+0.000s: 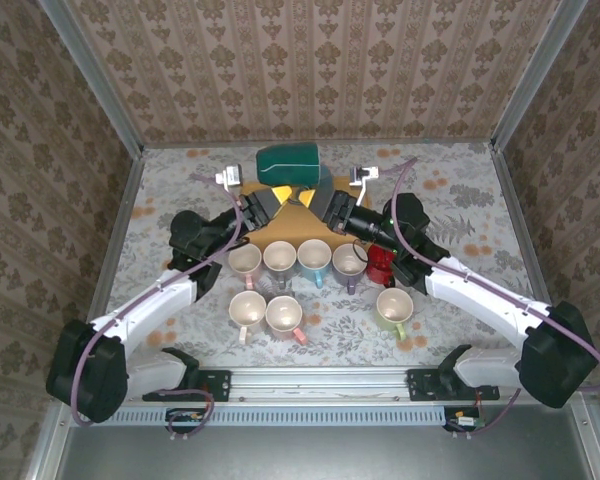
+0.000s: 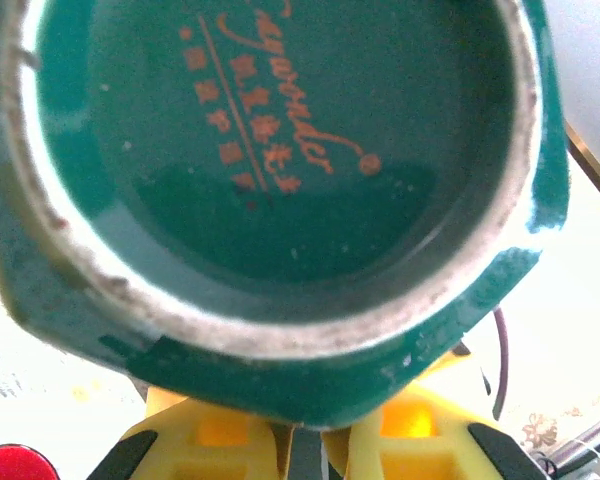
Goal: Turn the mug right side up
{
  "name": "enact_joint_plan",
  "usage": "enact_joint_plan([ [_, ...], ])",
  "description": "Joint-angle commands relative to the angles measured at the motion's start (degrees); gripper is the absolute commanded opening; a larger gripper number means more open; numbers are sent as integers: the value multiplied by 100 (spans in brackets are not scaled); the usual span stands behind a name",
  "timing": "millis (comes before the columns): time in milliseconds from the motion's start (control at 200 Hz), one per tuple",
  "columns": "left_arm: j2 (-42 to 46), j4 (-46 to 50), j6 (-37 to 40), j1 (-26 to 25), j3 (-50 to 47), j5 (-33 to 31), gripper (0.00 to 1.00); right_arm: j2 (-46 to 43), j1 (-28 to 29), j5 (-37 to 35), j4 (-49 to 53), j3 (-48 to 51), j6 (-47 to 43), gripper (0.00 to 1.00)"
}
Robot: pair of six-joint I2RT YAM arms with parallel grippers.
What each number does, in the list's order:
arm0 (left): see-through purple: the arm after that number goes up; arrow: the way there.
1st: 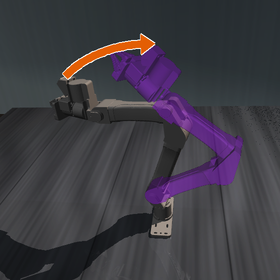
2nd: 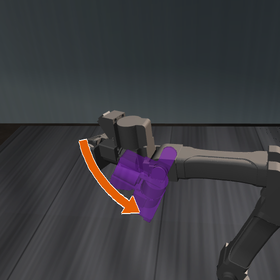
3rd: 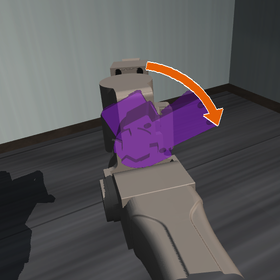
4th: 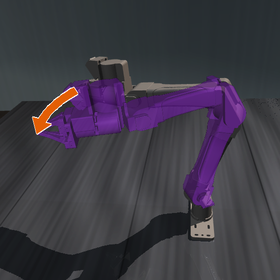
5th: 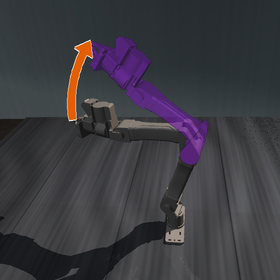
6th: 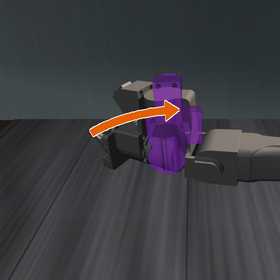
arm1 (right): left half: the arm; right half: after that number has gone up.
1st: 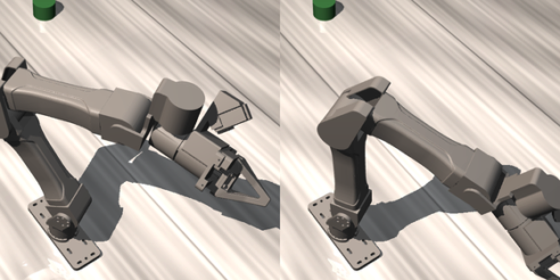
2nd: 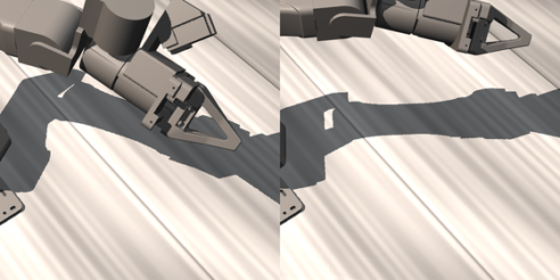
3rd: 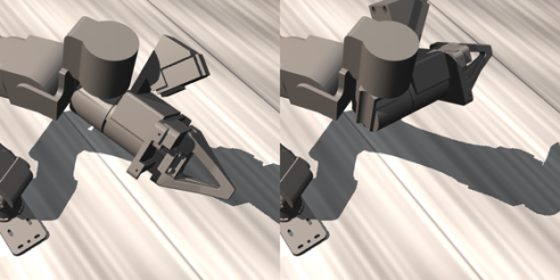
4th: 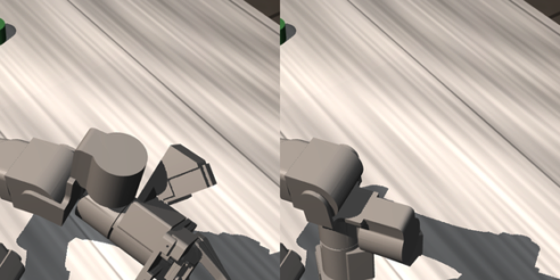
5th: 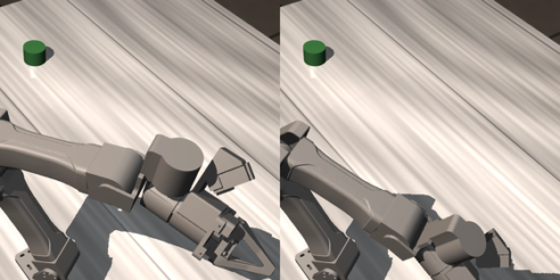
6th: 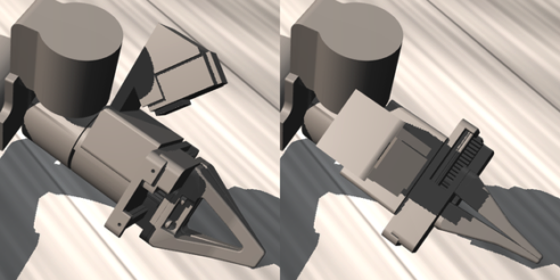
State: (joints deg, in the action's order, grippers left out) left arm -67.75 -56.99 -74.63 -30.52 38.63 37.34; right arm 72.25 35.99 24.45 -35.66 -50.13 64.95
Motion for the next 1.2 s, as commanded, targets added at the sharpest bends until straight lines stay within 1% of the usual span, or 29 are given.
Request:
enact_joint_plan([
  [0,216,-641,111,-93,113,64,4,99,-22,188,-465,-207,80,64],
  [105,218,-576,183,-160,96,63,2,48,-44,95,-483,-176,56,39],
  [205,218,-535,248,-238,92,76,1,-10,-79,57,-474,-137,58,21],
  [270,226,-477,299,-275,76,108,0,-2,-113,111,-492,-127,152,12],
  [345,243,-456,294,-292,33,129,1,-10,-157,139,-674,-36,309,7],
  [375,259,-426,291,-296,8,129,5,-29,-169,127,-704,8,354,3],
  [405,290,-377,299,-296,-19,125,12,-71,-186,101,-701,45,376,0],
  [435,326,-303,314,-296,-42,124,22,-144,-200,75,-658,78,363,0],
  [455,355,-228,337,-288,-58,124,33,-193,-210,55,-592,102,344,0],
  [485,409,-90,379,-279,-78,125,51,-292,-223,22,-468,142,283,0],
  [515,483,141,446,-270,-92,109,64,-414,-239,12,-295,167,171,0],
  [545,573,422,537,-255,-106,99,73,-551,-241,-5,-30,178,43,0],
  [595,792,963,804,-219,-119,66,80,-827,-239,-71,676,139,-342,0],
  [655,1114,1877,1340,-178,-88,0,83,-1154,-224,-226,1838,-1,-935,0],
  [705,1391,2951,1967,-152,79,-16,84,-1382,-187,-476,2939,-170,-1466,0],
  [720,1474,3341,2207,-147,156,-197,84,-1429,-166,-545,3212,-222,-1632,0],
  [820,1825,5720,3731,-156,835,-842,85,-1790,18,-1007,4775,-450,-2606,0],
  [885,1763,6980,4520,-147,1357,-1366,84,-1942,246,-1400,5618,-601,-3171,0],
  [940,1601,7837,5073,-163,1763,-1821,83,-2023,553,-1939,6288,-747,-3593,0],
  [1000,1439,8397,5524,-194,2078,-2174,83,-2047,1024,-2627,6998,-927,-3979,0],
  [1085,1318,8761,6058,-308,2358,-2481,82,-2010,1631,-3462,7859,-1164,-4250,0],
  [1150,1272,8931,6383,-430,2482,-2756,82,-2028,2058,-4001,8369,-1234,-4266,0],
  [1195,1280,8992,6558,-471,2503,-2921,82,-2067,2350,-4241,8633,-1232,-4203,0],
])
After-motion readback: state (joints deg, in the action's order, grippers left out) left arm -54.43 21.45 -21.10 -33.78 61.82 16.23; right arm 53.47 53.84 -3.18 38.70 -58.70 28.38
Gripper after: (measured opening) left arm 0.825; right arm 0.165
